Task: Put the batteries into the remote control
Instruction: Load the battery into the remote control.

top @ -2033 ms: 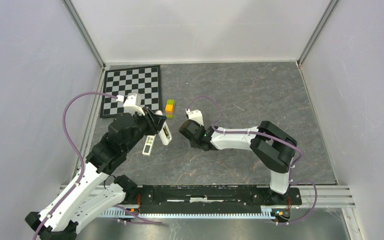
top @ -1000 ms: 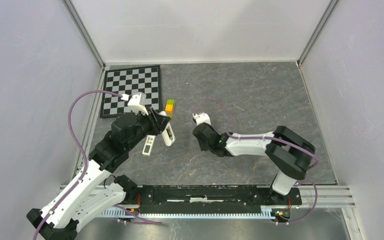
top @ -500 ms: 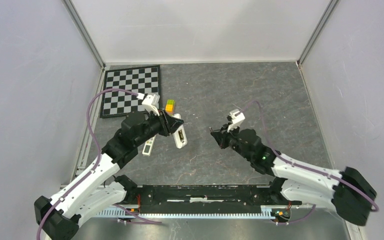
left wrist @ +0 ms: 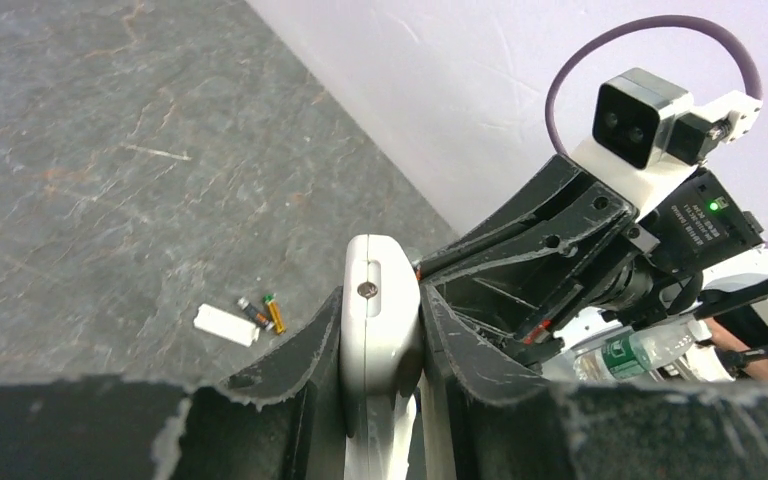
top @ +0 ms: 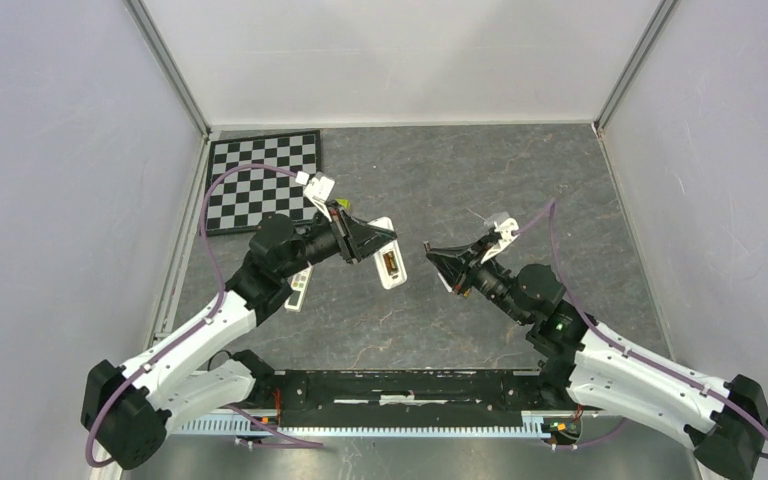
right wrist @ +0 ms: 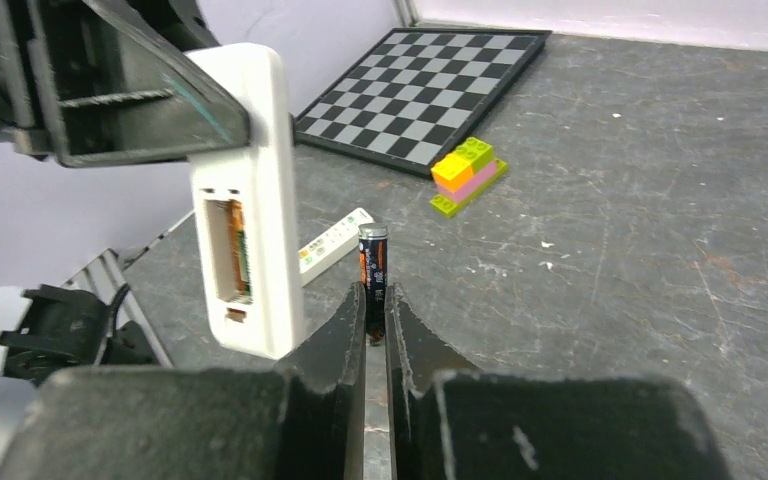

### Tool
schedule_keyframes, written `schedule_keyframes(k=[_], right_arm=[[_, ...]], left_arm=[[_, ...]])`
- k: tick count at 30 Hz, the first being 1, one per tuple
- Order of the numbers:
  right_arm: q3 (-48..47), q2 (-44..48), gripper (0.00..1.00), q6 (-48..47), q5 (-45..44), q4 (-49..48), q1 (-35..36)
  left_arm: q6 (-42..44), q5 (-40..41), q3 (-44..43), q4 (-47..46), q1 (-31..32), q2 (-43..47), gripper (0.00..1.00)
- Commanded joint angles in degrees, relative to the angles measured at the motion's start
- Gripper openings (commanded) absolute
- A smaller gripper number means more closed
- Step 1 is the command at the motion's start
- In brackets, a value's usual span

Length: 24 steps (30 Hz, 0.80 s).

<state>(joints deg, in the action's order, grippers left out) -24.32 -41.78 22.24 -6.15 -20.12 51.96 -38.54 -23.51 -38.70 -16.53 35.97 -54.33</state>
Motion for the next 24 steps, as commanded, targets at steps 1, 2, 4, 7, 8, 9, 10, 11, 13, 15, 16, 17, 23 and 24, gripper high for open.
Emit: schedule_keyframes(k=[1, 2, 4, 7, 8, 9, 10, 11, 13, 15, 16, 17, 23, 24], right_arm=[[-6.94, -0.36, 0.08, 2.1, 3.22, 6.34, -0.13], [-7.05, -0.14, 0.08, 2.96, 4.27, 6.43, -0.11], [-7.51, 0.09, 0.08, 4.3, 5.97, 6.3, -0.11], [-9.24, -0.95, 0.08, 5.21, 8.96, 8.2, -0.11], [-9.95, -1.44, 0.08, 5.19, 9.33, 8.97, -0.1], [-10.71, -2.21, 0.08, 5.27, 9.56, 9.98, -0.11], [-11.51, -2.96, 0.09, 5.15, 9.65, 11.19, -0.04], [-12.16, -3.56, 0.09, 5.18, 9.91, 11.97, 0.0], [-13.56, -4.71, 0.09, 5.05, 10.18, 13.68, 0.07], [-15.12, -5.97, 0.09, 5.07, 10.2, 15.91, 0.13], [-16.11, -6.9, 0.1, 5.25, 9.95, 17.3, 0.11], [-17.13, -7.65, 0.1, 5.25, 9.4, 19.12, 0.22], [-19.76, -11.03, 0.13, 5.76, 6.51, 25.15, 0.27], [-19.86, -11.33, 0.13, 5.76, 6.51, 25.37, 0.26]], left_arm=[[-6.08, -4.35, 0.5, -13.03, -0.17, -1.96, 0.02], [-6.93, -4.21, 0.61, -13.86, -0.19, -2.42, 0.02], [-8.69, -3.51, 0.86, -15.28, -0.13, -3.39, 0.02], [-11.25, -0.42, 1.37, -15.26, -0.19, -4.82, 0.02], [-12.05, 1.0, 1.5, -14.86, -0.19, -5.52, 0.02], [-12.78, 1.78, 1.63, -14.62, -0.19, -6.36, 0.02], [-13.54, 2.45, 1.72, -14.65, -0.19, -7.03, 0.02], [-14.33, 2.97, 1.81, -14.61, -0.19, -7.91, 0.02], [-15.9, 3.38, 1.95, -15.0, -0.17, -9.45, 0.02], [-17.56, 2.81, 2.31, -16.64, -0.19, -11.08, 0.02], [-18.17, 2.41, 2.64, -17.83, -0.19, -11.59, 0.02], [-18.84, 2.19, 2.9, -18.99, -0.18, -12.15, 0.02], [-20.61, 2.88, 4.2, -20.96, -0.18, -13.22, 0.02], [-21.24, 2.91, 4.41, -21.42, -0.19, -13.43, 0.02]])
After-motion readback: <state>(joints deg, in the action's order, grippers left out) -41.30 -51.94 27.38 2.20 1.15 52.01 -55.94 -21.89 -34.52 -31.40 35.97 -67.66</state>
